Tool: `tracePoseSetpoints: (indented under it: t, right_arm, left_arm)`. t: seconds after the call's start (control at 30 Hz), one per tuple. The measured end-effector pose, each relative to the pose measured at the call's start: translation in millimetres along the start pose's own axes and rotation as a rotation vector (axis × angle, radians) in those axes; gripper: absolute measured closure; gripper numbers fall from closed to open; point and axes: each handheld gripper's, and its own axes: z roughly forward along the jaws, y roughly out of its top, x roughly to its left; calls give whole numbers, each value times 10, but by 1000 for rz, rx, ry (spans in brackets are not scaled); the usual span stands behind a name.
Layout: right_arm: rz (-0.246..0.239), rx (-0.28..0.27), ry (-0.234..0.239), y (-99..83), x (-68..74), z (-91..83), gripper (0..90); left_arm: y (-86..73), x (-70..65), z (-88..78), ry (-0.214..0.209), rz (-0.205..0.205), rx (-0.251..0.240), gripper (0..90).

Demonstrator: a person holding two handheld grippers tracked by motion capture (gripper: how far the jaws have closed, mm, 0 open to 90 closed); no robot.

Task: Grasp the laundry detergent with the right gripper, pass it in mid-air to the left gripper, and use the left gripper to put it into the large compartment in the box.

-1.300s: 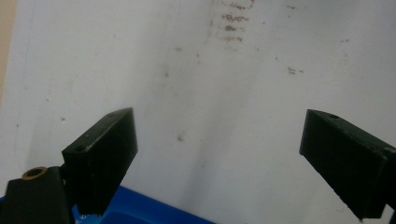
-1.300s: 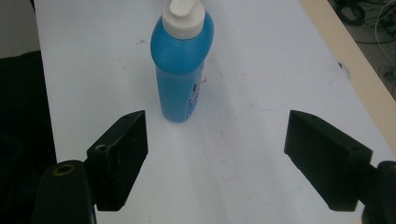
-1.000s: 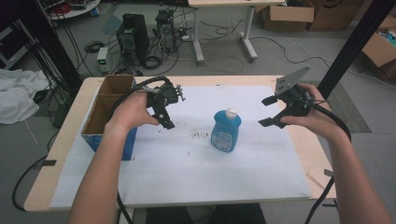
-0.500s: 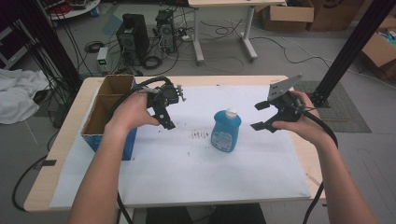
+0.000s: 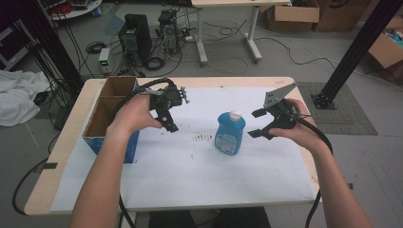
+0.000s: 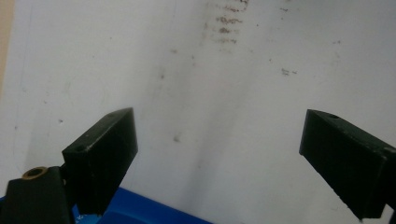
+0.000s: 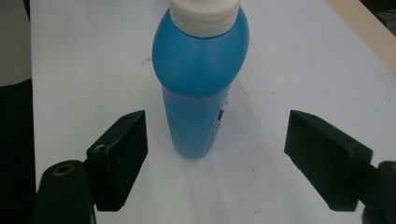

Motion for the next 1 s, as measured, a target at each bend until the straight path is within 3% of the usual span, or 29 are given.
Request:
tracePoseSetpoints:
  t: [1.0]
  right_arm:
    - [10, -41, 0, -17, 46, 369, 201]
  left_arm:
    - [-21, -4, -1, 2, 4, -1, 118]
